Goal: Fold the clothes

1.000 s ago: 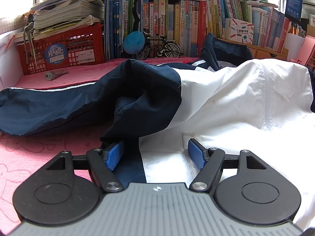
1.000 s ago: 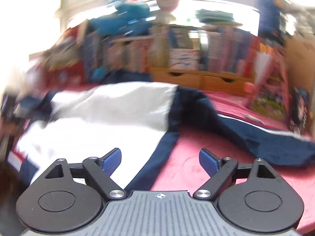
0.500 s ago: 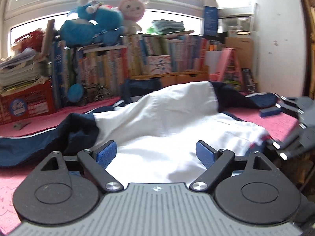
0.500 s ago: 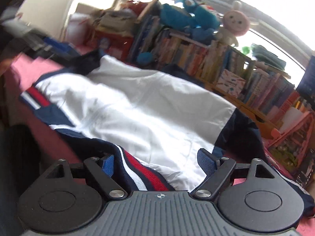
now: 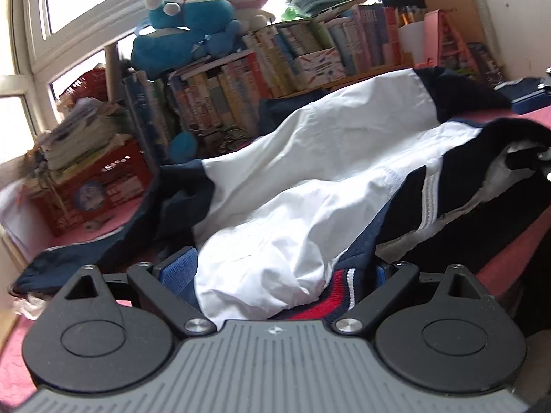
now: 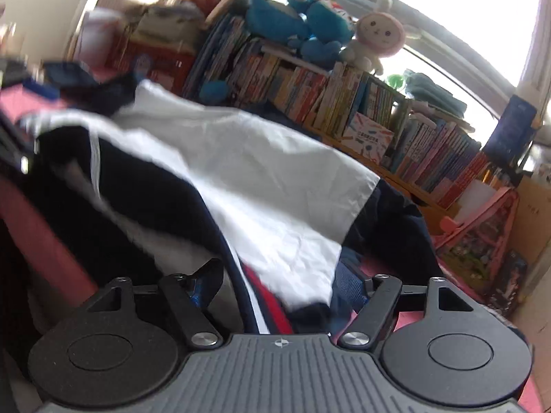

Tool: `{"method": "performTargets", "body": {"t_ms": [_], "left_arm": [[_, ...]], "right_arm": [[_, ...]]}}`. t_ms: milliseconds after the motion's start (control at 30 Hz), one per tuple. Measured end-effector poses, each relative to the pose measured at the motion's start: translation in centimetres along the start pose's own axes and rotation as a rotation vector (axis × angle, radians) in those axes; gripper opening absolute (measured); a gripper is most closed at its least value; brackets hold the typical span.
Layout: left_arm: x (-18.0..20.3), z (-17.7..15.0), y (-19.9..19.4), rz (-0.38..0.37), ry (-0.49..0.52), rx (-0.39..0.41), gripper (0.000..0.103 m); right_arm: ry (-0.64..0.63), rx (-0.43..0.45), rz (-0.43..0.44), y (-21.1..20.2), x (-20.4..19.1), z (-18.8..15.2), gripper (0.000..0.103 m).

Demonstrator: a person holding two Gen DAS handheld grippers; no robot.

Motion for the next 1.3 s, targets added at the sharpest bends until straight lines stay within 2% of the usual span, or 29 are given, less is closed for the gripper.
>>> {"method": "performTargets", "body": {"t_ms": [67,100,133,167,233,300,400,467,600,633,700,733,767,800,867,900,967,1000,1067,1133,1167,1233,1300], "left_arm": [[-0.2,-0.5,-0.6,0.1,0.087,0.0,0.096],[-0.4,-0.7,-0.9,0.15,0.131,0.0,0.097],[-0.6,-0.7,-1.2,0.146,0.15,0.008,0.098],[-0.8,-0.5,-1.5,0.138,0.155,0.016,0.098],[-1.2,0.4,-2.5,0.122,0.15,0.031,0.098],[-2.0,1.9,-4.3,0.098,0.099,0.084,0.098],[-3.2,3.0,-6.4,0.084,0.105,0.136,0.099],[-2.7,2.0,-6.1,0.039,0.104,0.108,0.103],[0.1,-0.7,-4.2,-0.091,0.042,-0.014,0.099],[1.0,-1.2,-3.8,-0.099,0.045,-0.032,0.099],[2.2,-1.6,-3.1,-0.076,0.061,-0.049,0.097],[2.1,-1.5,-3.1,-0.066,0.047,-0.033,0.097],[1.8,-1.4,-3.1,-0.035,0.053,-0.032,0.097],[1.5,-1.3,-3.1,-0.003,0.058,-0.031,0.097],[0.9,-1.1,-3.0,0.061,0.069,-0.03,0.097],[0.5,-1.0,-3.2,0.112,0.111,-0.025,0.097],[-0.7,-0.6,-3.7,0.201,0.184,-0.003,0.098],[-1.3,-0.4,-4.0,0.246,0.221,0.009,0.1],[-2.3,0.9,-5.4,0.247,0.224,0.064,0.103],[-2.4,2.4,-6.7,0.247,0.225,0.094,0.103],[-2.2,2.6,-7.1,0.222,0.214,0.099,0.103],[-1.7,2.5,-7.5,0.166,0.206,0.087,0.103],[-0.5,0.8,-6.7,0.125,0.269,0.025,0.103]], "right_arm": [[-0.056,-0.008,-0.067,-0.1,-0.3,-1.6,0.06],[-0.025,-0.007,-0.089,-0.2,0.5,-1.6,0.059],[0.009,-0.007,-0.11,-0.2,1.3,-1.5,0.059],[0.067,0.004,-0.107,-0.5,2.3,-1.0,0.058],[0.088,0.071,-0.14,-1.9,3.2,0.4,0.055],[0.105,0.139,-0.173,-3.4,4.1,1.8,0.042],[0.156,0.163,-0.174,-5.4,6.0,2.8,0.041],[0.212,0.123,-0.156,-5.5,7.2,2.2,0.044],[0.307,0.021,-0.089,-3.5,6.8,-0.3,0.044],[0.29,0.054,-0.081,-3.5,5.7,-0.7,0.044],[0.25,0.128,-0.068,-3.7,3.3,-1.6,0.051],[0.212,0.163,-0.059,-3.8,1.9,-1.7,0.054],[0.172,0.198,-0.05,-3.8,0.5,-1.9,0.059],[0.124,0.209,-0.052,-3.6,-0.9,-1.9,0.059],[0.088,0.224,-0.087,-3.3,-1.8,-1.7,0.055],[0.093,0.23,-0.108,-3.3,-1.7,-1.5,0.043],[0.201,0.217,-0.173,-3.7,0.8,-1.0,0.026],[0.254,0.215,-0.188,-4.3,2.4,-0.8,0.027],[0.359,0.21,-0.217,-5.6,5.6,-0.6,0.029],[0.337,0.208,-0.258,-7.1,6.2,-1.1,0.029],[0.319,0.192,-0.281,-7.6,6.0,-1.7,0.029],[0.329,0.101,-0.284,-7.5,5.5,-3.7,0.029],[0.343,0.001,-0.268,-6.9,5.0,-6.0,0.03]]}}
Point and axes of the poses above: each gripper's, at about its wrist camera, not at the fingertips, and y roughly the way its jaws point, x to its right, z to its top, the point moved 2 cm from there along y, roughly the way its jaws point, and after that the axes turned 6 degrees about y, right-handed, at the moved point
